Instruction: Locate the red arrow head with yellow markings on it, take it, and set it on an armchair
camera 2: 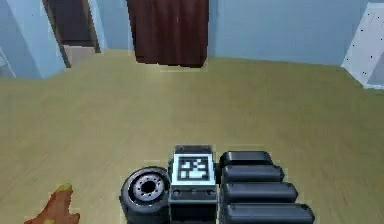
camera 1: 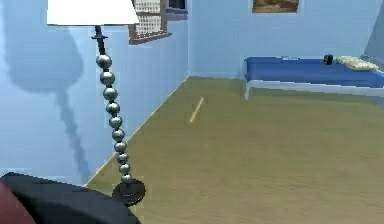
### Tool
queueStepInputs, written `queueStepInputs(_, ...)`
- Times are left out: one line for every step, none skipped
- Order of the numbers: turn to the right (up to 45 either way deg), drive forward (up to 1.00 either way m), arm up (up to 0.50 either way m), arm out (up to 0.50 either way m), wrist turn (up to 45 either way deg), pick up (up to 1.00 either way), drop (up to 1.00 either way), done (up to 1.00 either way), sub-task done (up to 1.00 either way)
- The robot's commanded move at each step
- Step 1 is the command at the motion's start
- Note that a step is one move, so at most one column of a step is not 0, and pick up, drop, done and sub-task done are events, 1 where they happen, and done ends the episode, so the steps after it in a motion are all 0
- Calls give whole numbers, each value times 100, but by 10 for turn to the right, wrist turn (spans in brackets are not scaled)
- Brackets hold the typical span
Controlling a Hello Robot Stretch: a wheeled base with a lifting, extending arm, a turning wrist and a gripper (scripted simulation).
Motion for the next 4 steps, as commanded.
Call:
queueStepInputs(-450,0,0,0,0,0,0,0,0)
queueStepInputs(-450,0,0,0,0,0,0,0,0)
queueStepInputs(-330,0,0,0,0,0,0,0,0)
queueStepInputs(0,0,0,48,0,0,0,0,0)
